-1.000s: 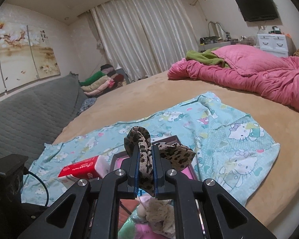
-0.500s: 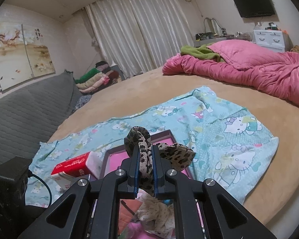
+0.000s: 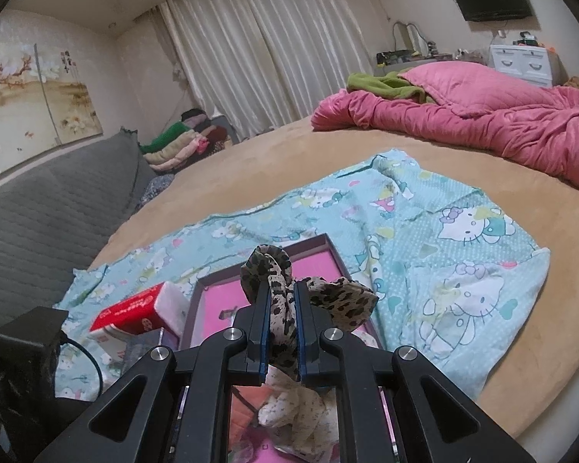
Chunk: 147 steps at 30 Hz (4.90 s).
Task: Organize soft objects
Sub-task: 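Lower the pink bagged item and leopard scrunchie onto the tray and open both grippers, then move both open grippers back toward the wrapped packet and clear bag, then grasp the white wrapped packet with the left gripper while the right grasps the clear bag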
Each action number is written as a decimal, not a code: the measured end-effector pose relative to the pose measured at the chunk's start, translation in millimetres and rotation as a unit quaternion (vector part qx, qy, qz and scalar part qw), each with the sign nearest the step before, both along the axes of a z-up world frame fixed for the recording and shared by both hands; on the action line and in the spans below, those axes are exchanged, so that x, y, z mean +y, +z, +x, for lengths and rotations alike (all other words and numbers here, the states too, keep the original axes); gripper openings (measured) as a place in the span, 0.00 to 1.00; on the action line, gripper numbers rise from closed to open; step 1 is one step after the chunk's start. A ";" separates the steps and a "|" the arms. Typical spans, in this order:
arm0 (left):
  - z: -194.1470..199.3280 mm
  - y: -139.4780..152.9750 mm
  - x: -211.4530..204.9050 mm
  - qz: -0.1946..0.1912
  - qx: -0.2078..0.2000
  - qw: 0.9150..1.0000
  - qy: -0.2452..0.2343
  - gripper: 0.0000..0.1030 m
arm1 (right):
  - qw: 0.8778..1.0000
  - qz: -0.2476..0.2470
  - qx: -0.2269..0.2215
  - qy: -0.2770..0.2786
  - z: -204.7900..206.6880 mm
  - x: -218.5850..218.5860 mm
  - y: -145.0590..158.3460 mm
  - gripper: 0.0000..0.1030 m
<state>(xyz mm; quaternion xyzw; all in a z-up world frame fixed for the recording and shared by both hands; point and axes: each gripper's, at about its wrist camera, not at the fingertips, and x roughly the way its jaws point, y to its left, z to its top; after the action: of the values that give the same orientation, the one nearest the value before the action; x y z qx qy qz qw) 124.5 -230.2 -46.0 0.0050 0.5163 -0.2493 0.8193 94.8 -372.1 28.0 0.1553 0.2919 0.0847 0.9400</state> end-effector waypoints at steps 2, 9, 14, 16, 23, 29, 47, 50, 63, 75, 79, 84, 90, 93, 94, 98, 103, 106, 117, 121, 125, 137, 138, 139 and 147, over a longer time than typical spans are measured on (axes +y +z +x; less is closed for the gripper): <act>1.4 -1.6 0.6 0.000 0.001 1.000 0.001 0.17 | 1.000 -0.016 0.005 0.002 2.9 4.7 -5.3 0.11; 8.8 -3.9 3.4 -0.002 0.000 1.000 0.008 0.17 | 0.998 -0.031 0.035 0.033 14.5 18.8 -28.8 0.12; 14.0 -4.2 6.9 -0.002 -0.001 1.000 0.017 0.17 | 0.997 -0.020 0.055 0.053 18.7 24.7 -41.0 0.13; 15.4 -4.2 8.2 -0.002 -0.002 1.000 0.020 0.17 | 0.996 -0.017 0.061 0.061 20.4 27.2 -44.8 0.13; 17.6 -5.5 10.2 0.000 -0.001 1.000 0.024 0.17 | 0.993 0.001 0.081 0.089 23.3 33.1 -54.9 0.15; 15.2 -6.9 11.5 -0.006 0.003 1.000 0.020 0.18 | 0.990 0.018 0.087 0.108 21.9 36.1 -56.8 0.26; 6.8 -6.2 14.8 -0.016 0.018 0.999 0.030 0.18 | 0.992 0.052 0.059 0.104 14.4 26.8 -44.5 0.54; 6.4 -5.9 14.8 -0.014 0.019 0.999 0.029 0.19 | 0.992 0.053 0.049 0.101 12.3 25.6 -40.6 0.54; 1.7 -1.2 9.4 0.009 0.007 1.000 0.018 0.37 | 0.994 0.059 -0.007 0.090 1.1 21.2 -19.3 0.69; -2.6 8.5 22.5 0.005 -0.001 1.000 0.024 0.52 | 0.997 0.030 -0.016 0.063 -2.8 20.9 -14.9 0.75; -5.8 16.7 31.5 0.003 -0.014 0.999 0.032 0.56 | 0.998 0.017 -0.011 0.056 -4.1 23.1 -13.3 0.76; -11.7 29.0 43.7 0.012 -0.035 0.998 0.043 0.63 | 0.998 0.012 -0.016 0.053 -8.5 27.4 -4.3 0.77; -21.7 44.9 60.3 0.023 -0.061 0.996 0.056 0.65 | 0.998 0.006 -0.027 0.057 -16.0 40.4 12.3 0.80; -28.2 53.2 74.4 0.033 -0.073 0.994 0.071 0.66 | 0.997 0.012 -0.034 0.065 -19.5 49.7 22.7 0.80; -29.9 55.6 80.2 0.036 -0.076 0.994 0.076 0.66 | 0.997 0.015 -0.036 0.070 -20.9 54.2 26.6 0.80; -38.4 63.1 106.9 0.043 -0.085 0.990 0.104 0.66 | 0.995 0.010 -0.043 0.092 -27.1 76.9 40.2 0.81; -45.3 66.5 149.5 0.040 -0.085 0.985 0.147 0.66 | 0.991 -0.004 -0.046 0.125 -34.6 109.6 50.4 0.81; -50.0 67.8 172.2 0.037 -0.083 0.982 0.168 0.66 | 0.988 -0.018 -0.043 0.145 -38.6 133.6 53.9 0.81; -67.7 66.2 232.1 0.020 -0.079 0.973 0.217 0.67 | 0.978 -0.053 -0.029 0.198 -47.0 190.7 50.9 0.81; -70.6 61.8 246.6 0.015 -0.075 0.971 0.229 0.67 | 0.974 -0.067 -0.029 0.216 -51.4 207.0 50.4 0.81; -71.5 51.0 264.5 0.008 -0.067 0.967 0.245 0.67 | 0.969 -0.081 -0.026 0.233 -53.4 221.8 47.9 0.81; -55.6 -8.6 280.3 -0.020 -0.013 0.971 0.237 0.67 | 0.938 -0.191 -0.007 0.290 -67.2 267.6 2.6 0.81; -53.2 -12.1 276.5 -0.019 -0.012 0.973 0.228 0.67 | 0.935 -0.200 -0.002 0.292 -66.9 269.5 -3.5 0.81; -51.8 -13.3 273.3 -0.017 -0.012 0.975 0.222 0.67 | 0.934 -0.205 0.000 0.293 -66.8 269.9 -6.4 0.81; -25.8 -25.7 251.8 0.020 -0.021 0.982 0.185 0.67 | 0.933 -0.226 0.020 0.279 -55.1 264.6 -25.9 0.81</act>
<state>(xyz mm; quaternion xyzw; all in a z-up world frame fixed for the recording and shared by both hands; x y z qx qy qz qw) 98.7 21.6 -71.7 -0.0695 0.4960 -0.0831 0.8615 39.7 -107.5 2.1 -0.1478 0.3538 0.2722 0.8825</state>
